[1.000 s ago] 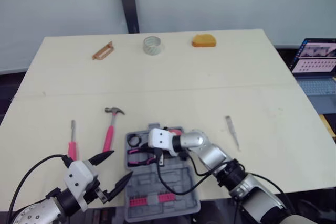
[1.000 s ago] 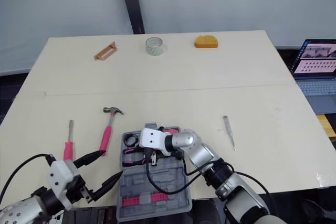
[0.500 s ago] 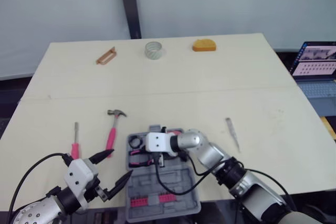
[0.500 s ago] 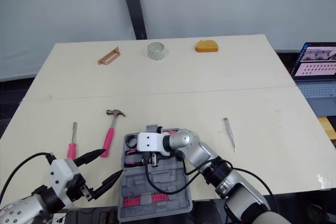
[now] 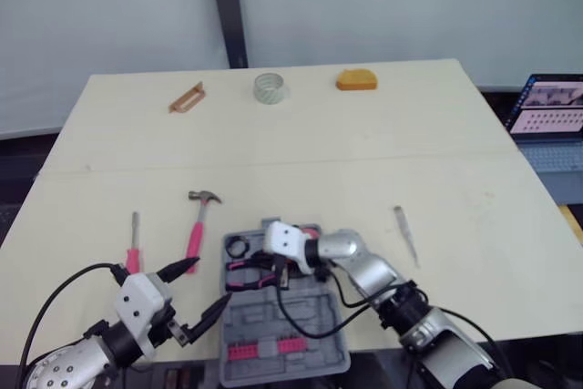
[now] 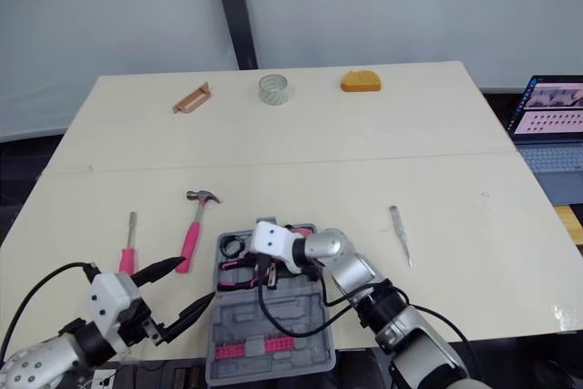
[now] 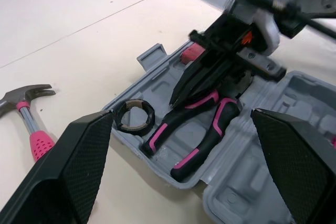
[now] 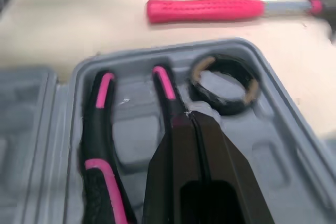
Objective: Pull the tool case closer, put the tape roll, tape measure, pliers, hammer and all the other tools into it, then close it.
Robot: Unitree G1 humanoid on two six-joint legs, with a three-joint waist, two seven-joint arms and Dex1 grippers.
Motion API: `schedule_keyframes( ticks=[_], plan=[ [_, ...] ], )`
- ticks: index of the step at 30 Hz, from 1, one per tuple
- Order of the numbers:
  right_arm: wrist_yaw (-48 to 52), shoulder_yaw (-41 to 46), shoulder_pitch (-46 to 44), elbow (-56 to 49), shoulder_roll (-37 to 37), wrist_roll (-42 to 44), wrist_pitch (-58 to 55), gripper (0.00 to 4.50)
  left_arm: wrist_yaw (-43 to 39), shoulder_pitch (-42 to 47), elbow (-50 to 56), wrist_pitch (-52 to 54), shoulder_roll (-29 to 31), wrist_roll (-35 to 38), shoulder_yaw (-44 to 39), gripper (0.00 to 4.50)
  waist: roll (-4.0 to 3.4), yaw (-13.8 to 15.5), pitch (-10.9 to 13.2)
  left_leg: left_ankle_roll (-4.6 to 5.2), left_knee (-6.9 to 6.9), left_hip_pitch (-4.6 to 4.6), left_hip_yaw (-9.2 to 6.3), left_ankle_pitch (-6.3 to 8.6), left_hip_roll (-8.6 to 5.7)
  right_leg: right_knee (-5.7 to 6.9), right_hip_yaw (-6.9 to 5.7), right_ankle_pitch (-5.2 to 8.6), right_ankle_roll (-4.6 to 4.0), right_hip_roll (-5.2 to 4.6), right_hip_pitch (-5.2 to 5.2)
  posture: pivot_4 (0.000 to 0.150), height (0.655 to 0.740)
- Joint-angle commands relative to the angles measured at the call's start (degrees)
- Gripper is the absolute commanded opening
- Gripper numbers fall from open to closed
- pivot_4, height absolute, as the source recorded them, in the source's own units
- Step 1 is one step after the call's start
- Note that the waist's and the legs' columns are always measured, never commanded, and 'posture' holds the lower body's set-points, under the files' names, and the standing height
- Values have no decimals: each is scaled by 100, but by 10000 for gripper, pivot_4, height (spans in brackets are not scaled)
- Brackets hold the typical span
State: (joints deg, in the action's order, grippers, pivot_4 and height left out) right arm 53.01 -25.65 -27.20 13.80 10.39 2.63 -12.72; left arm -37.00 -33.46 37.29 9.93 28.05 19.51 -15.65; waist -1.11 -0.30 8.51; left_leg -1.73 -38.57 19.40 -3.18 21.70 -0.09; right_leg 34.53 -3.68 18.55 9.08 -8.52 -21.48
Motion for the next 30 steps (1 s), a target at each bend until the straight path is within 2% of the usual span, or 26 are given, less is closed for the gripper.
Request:
schedule_keyframes(
  ticks=[1,3,5,6,7,10,13,16,21,30],
  plan=[
    [126,790,-21,-1042,160,880,-774,2617,4,158,-9,184,120,70,-3,45000,0,0,40,0,-1,4,0,0,0,0,0,0,0,0,-2,1500,7400],
    [213,1182,106,-1607,488,1307,-1286,8453,-17,273,-70,372,194,183,-100,45000,-2,4,49,0,1,9,0,0,1,0,-2,0,1,0,-9,1500,7400],
    [337,1534,287,-2118,873,1728,-1751,17685,-4,415,-191,500,244,322,-278,45000,3,20,58,0,6,10,-1,0,1,-2,-4,-1,1,0,-9,1500,7400],
    [416,1816,435,-2392,1144,2013,-2014,23918,32,522,-296,592,258,454,-438,45000,9,27,62,0,7,11,-3,0,0,-3,-5,-1,1,0,-8,1500,7400],
    [480,2093,590,-2626,1412,2265,-2228,27755,65,608,-399,674,270,571,-602,45000,14,47,67,0,7,12,-2,0,1,-6,-6,-1,1,0,-7,1500,7400],
    [620,2988,1143,-3020,2270,2770,-2605,43364,113,863,-1047,697,357,735,-1250,45000,22,54,86,1,1,26,-5,0,-1,-16,-12,-1,3,0,-5,1500,7400],
    [638,3781,1637,-3021,2897,3024,-2730,44317,154,1032,-1680,617,428,834,-1867,45000,29,47,94,2,-5,25,3,0,-1,-12,-12,-2,4,0,-6,1500,7400],
    [588,4456,2170,-2668,3321,2922,-2491,44317,106,1071,-2202,500,521,832,-2297,45000,43,25,102,6,6,11,22,3,2,-13,-9,-3,5,0,-5,1500,7400],
    [295,5398,2912,-1657,3569,2539,-1778,44317,322,1087,-3144,343,487,787,-2950,45000,81,40,124,10,13,-3,41,4,3,-14,-6,-5,9,-2,-3,1500,7400],
    [-33,5533,3044,-368,3291,2184,-708,44317,830,1208,-3925,133,517,583,-3255,45000,87,26,128,10,22,-17,53,4,7,-14,1,-6,11,-3,-1,1500,7400]
  ],
)
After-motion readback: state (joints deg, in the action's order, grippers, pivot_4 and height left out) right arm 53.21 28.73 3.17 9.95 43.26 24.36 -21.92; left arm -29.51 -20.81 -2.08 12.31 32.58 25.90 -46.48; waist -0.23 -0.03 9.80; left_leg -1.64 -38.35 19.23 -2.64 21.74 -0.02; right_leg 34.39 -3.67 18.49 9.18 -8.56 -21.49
